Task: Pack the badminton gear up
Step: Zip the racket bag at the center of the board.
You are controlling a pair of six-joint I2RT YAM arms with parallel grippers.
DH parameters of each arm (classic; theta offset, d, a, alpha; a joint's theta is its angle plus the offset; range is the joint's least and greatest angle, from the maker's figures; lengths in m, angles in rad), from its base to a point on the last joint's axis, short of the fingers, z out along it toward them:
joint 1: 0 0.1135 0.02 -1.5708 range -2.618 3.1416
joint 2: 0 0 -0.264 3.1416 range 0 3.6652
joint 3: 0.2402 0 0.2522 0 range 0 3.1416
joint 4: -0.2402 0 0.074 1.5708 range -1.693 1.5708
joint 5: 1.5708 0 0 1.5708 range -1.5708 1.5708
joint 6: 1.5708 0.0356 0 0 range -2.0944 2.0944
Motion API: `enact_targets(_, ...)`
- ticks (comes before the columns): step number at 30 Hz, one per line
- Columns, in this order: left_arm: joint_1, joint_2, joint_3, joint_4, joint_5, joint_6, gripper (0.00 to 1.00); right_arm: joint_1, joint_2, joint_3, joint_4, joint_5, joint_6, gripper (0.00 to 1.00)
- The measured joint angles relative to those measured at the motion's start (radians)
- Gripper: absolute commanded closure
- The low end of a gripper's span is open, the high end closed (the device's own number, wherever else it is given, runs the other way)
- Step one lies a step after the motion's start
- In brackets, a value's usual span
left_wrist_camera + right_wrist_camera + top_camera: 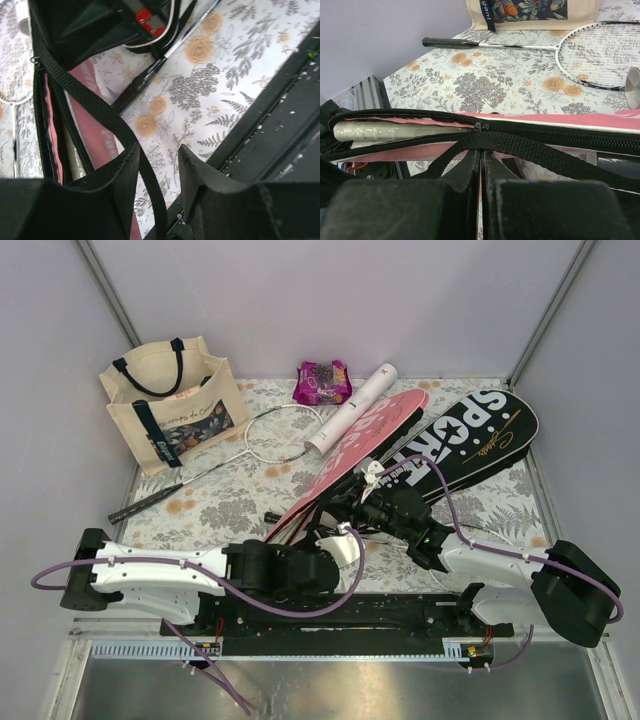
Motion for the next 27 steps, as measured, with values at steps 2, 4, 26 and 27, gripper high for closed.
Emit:
enact_targets(2, -0.001, 0.010, -0.006, -0.014, -0.033, -0.019, 0.59, 0.000, 0.000, 0.001, 0.000, 0.002, 0.007, 1.00)
enact_targets(4, -0.001, 0.006, -0.021, -0.018, -0.067, -0.035, 0.58, 0.000, 0.000, 0.002, 0.000, 0.003, 0.014, 1.00)
enact_targets(26, -0.001, 0.057, -0.117, 0.022, -0.147, -0.093, 1.00, 0.001, -0.023, 0.002, -0.017, 0.029, 0.043, 1.00)
enact_targets(27, -0.001, 0.055, -0.117, 0.022, -0.149, -0.094, 1.00, 0.001, -0.028, 0.002, -0.021, 0.031, 0.043, 1.00)
